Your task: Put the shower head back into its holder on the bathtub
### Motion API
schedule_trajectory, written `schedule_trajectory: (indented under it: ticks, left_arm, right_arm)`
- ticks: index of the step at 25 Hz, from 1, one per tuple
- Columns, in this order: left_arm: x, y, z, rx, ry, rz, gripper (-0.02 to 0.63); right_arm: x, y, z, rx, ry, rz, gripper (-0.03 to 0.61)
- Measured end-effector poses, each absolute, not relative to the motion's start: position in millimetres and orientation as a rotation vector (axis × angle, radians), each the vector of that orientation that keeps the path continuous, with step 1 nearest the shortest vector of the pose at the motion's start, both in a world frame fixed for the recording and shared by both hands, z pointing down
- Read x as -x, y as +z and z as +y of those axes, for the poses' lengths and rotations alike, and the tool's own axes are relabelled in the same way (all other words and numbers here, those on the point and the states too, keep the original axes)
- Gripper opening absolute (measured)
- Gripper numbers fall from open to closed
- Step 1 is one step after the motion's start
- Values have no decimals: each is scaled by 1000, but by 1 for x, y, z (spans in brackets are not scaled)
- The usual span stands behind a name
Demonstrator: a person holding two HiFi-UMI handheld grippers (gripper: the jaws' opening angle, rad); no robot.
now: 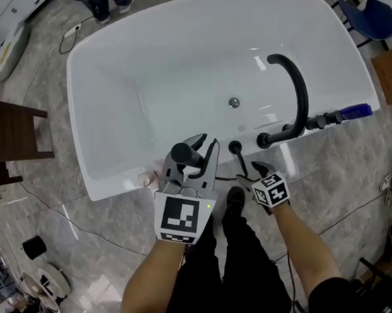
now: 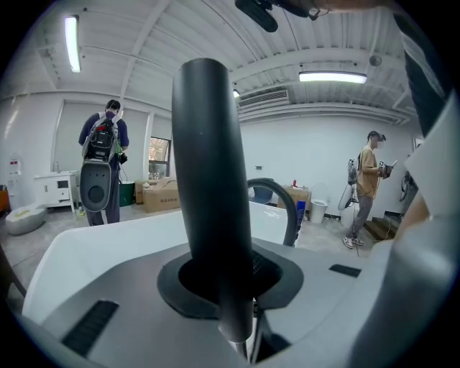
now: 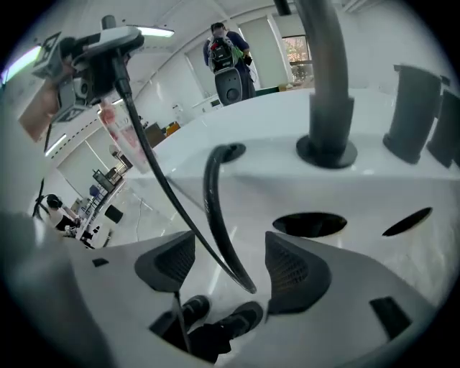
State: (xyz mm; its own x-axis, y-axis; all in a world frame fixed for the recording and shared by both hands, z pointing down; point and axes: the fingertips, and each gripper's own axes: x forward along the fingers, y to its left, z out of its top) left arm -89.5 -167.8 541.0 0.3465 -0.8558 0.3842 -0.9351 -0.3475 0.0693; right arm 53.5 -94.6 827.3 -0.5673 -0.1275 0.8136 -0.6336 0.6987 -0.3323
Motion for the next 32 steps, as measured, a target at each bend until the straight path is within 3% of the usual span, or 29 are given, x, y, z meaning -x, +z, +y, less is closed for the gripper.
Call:
schedule_trajectory:
  ticks: [3, 6, 9, 20, 32]
  left_arm:
    - [86, 547, -167, -2366, 413, -1594, 80]
    - [79, 558, -167, -2361, 433, -1579, 80]
    - [67, 560, -163, -2375, 483, -1546, 80]
    - [64, 500, -171, -2389, 448, -1543, 80]
    - [71, 450, -183, -2398, 444, -1610, 80]
  right_arm:
    - [-59, 864, -83, -577, 815, -2051, 276]
    - [-67, 871, -76, -602, 825, -2045, 112]
    - [-75, 851, -73, -594, 798, -2066, 77]
    - [-76, 763, -96, -449, 713, -1943, 77]
    - [-24, 747, -152, -438, 732, -1866, 90]
